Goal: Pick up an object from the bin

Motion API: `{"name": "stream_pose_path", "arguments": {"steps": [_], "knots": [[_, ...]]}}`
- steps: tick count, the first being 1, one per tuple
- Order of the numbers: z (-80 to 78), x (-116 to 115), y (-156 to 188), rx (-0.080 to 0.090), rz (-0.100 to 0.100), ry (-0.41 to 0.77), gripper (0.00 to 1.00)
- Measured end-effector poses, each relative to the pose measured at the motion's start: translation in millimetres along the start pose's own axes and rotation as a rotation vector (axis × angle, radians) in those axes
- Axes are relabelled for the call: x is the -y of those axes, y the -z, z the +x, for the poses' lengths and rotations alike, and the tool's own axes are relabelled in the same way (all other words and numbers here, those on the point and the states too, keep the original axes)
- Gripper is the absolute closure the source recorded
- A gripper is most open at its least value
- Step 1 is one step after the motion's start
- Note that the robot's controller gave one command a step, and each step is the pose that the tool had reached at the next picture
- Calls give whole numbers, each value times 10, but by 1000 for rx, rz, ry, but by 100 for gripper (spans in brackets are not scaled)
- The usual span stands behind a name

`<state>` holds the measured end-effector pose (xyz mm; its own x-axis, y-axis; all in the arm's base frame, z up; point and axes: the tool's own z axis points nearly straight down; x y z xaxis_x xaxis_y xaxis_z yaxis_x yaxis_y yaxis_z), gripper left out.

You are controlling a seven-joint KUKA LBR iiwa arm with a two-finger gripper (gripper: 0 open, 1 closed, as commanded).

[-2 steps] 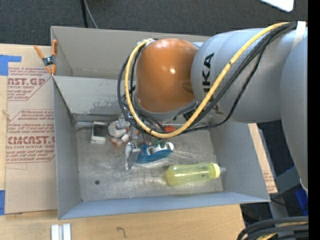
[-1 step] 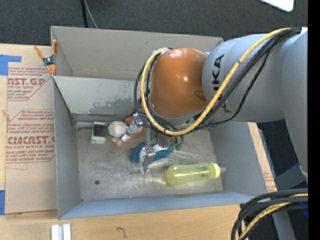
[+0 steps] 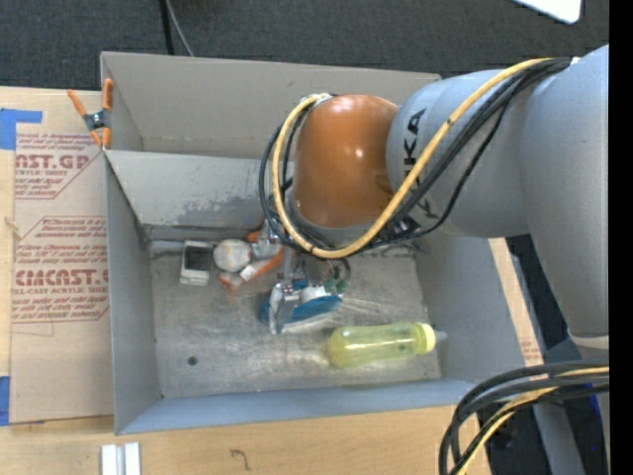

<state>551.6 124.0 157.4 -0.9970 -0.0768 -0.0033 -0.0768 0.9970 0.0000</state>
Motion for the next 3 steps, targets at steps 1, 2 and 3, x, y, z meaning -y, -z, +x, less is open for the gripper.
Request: {"name": "stream_pose_path", "arguments": {"steps": [1,2,3], "knots": [[-19,132,-98,-3,-2,149,0],[-353,439,-700,-35,-13,214,100],[-353,440,-700,-35,-13,214,100]]}}
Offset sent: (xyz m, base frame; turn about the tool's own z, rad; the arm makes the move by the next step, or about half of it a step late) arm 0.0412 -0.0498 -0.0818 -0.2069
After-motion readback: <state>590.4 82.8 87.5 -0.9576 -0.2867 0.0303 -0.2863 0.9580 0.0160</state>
